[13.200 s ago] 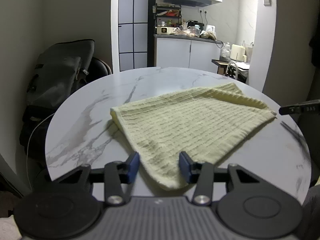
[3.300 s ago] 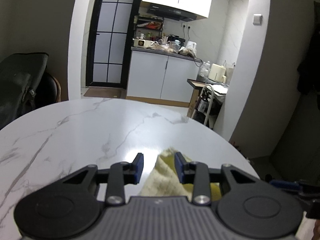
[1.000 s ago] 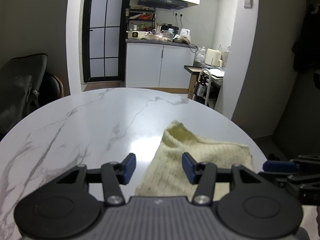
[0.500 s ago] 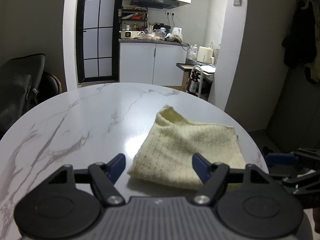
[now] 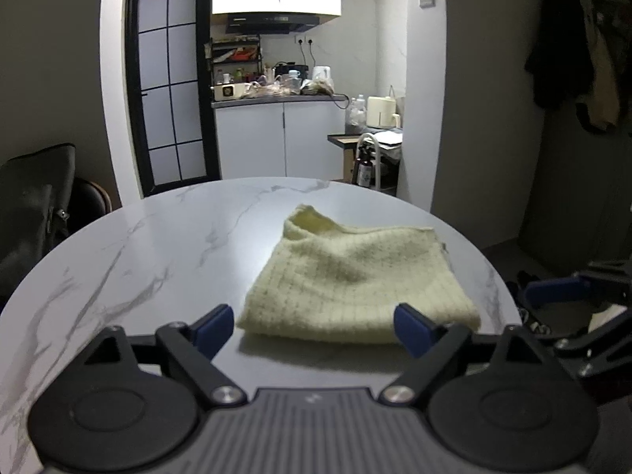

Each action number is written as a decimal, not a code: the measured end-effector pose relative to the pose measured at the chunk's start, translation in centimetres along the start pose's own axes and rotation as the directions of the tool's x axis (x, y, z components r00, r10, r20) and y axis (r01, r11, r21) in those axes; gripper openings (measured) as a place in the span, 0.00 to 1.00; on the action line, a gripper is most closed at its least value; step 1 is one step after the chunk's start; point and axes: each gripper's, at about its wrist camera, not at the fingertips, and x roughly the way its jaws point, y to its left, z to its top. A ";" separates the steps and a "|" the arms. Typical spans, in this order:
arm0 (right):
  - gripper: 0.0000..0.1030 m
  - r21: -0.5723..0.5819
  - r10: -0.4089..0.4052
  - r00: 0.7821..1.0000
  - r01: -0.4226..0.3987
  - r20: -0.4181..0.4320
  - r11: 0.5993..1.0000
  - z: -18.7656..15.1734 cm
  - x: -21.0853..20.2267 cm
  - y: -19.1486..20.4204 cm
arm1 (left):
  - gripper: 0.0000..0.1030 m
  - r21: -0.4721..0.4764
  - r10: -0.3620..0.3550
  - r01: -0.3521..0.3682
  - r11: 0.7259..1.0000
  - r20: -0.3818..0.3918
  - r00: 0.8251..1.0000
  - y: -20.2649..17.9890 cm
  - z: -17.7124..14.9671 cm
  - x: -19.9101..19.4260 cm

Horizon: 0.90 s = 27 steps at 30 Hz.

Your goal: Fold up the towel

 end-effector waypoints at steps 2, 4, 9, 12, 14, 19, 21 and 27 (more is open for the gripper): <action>1.00 0.005 -0.006 1.000 0.006 0.017 1.000 -0.2 -0.2 0.2 | 0.95 -0.011 -0.009 0.010 1.000 0.014 1.000 0.2 -0.2 -0.5; 1.00 -0.001 -0.013 1.000 0.013 0.026 1.000 -0.3 -0.3 0.4 | 0.96 -0.026 -0.017 0.018 1.000 0.024 1.000 0.6 -0.4 -0.9; 1.00 -0.023 -0.061 0.997 0.062 0.036 0.998 -0.7 -0.3 1.3 | 0.99 -0.035 -0.023 0.024 0.999 0.030 0.999 1.3 -1.1 -1.4; 1.00 -0.005 -0.067 0.997 0.068 0.041 0.998 -0.9 -0.3 1.4 | 0.99 -0.048 -0.031 0.033 0.998 0.034 0.999 1.8 -1.5 -1.4; 1.00 -0.008 -0.085 0.995 0.086 0.049 0.996 -0.9 -0.3 1.7 | 0.99 -0.065 -0.038 0.041 0.997 0.034 0.999 2.2 -1.7 -1.4; 1.00 -0.022 -0.092 0.994 0.093 0.053 0.995 -1.1 -0.2 2.5 | 0.99 -0.089 -0.040 0.042 0.995 0.023 0.999 3.0 -2.0 -1.4; 1.00 -0.018 -0.095 0.994 0.096 0.054 0.995 -1.1 -0.2 2.8 | 0.99 -0.093 -0.037 0.038 0.995 0.017 0.999 3.2 -2.2 -1.4; 1.00 -0.023 -0.096 0.995 0.097 0.039 0.995 -1.4 -0.3 3.5 | 1.00 -0.080 -0.039 0.041 0.996 0.020 0.999 3.5 -2.8 -1.5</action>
